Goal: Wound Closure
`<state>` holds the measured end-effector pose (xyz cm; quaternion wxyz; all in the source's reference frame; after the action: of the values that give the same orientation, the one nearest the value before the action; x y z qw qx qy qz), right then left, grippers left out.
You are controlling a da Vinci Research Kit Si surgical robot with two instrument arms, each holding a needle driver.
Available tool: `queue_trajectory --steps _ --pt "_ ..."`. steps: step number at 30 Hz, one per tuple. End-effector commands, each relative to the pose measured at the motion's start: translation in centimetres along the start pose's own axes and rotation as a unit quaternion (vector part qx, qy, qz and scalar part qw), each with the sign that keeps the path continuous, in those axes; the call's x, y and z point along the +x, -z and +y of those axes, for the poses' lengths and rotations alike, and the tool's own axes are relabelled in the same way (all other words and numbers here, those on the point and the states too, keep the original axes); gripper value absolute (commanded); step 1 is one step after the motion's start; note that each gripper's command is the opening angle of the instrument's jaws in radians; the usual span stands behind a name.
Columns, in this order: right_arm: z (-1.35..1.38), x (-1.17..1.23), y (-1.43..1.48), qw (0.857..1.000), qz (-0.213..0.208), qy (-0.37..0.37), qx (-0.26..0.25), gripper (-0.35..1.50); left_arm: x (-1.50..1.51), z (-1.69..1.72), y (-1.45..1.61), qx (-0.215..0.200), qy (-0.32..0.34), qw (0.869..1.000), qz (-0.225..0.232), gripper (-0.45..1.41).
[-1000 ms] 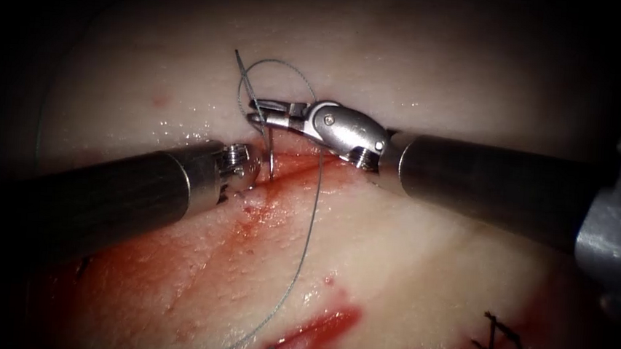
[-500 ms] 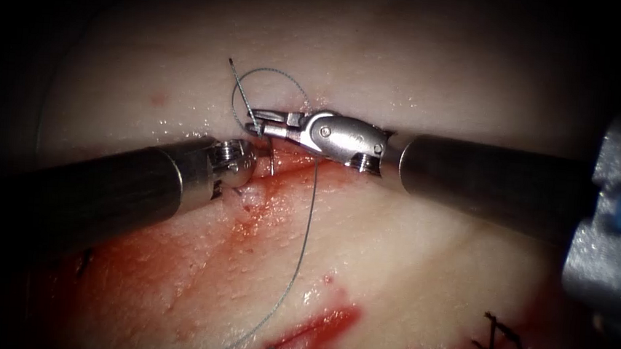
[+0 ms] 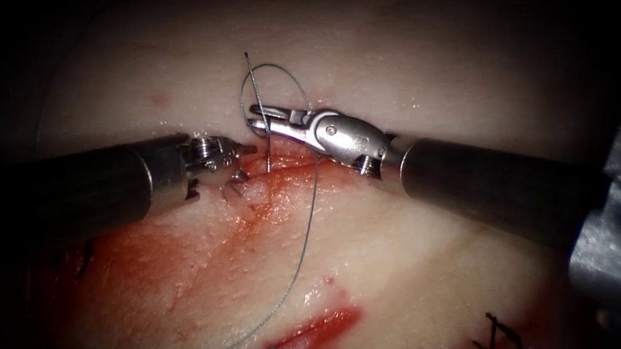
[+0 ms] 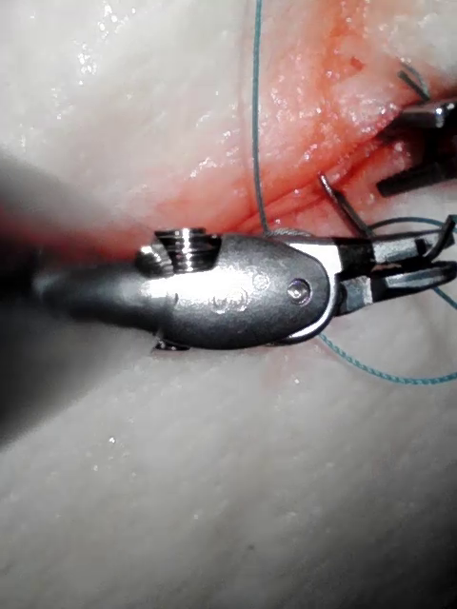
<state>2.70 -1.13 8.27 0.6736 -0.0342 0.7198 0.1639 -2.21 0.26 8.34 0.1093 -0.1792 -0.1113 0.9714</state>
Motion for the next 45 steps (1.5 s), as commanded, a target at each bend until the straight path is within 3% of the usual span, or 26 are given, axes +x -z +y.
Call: queue_trajectory --steps 1,11,18,29,37,45 --pt "0.02 -0.07 -0.11 1.0 0.002 -0.003 0.0 -0.35 0.06 -0.05 -0.01 0.004 0.002 1.0 0.006 0.51" --pt "0.02 -0.07 -0.1 1.0 0.008 -0.018 0.001 -0.35 0.24 0.14 0.37 0.039 0.007 0.998 0.05 0.47" --pt "0.02 -0.05 -0.09 0.999 0.013 -0.03 0.003 -0.35 0.43 0.37 0.58 0.081 -0.004 0.993 0.083 0.24" --pt "0.07 0.02 -0.06 0.999 0.022 -0.044 0.005 -0.35 0.48 0.85 0.18 0.064 -0.019 0.994 0.088 0.12" --pt "0.08 0.06 -0.06 0.997 0.034 -0.066 0.001 -0.35 0.36 0.94 -0.11 0.046 -0.038 0.996 0.067 0.12" --pt "0.09 0.06 -0.06 0.997 0.03 -0.077 -0.001 -0.35 0.28 0.93 -0.13 0.037 -0.035 0.996 0.07 0.1"
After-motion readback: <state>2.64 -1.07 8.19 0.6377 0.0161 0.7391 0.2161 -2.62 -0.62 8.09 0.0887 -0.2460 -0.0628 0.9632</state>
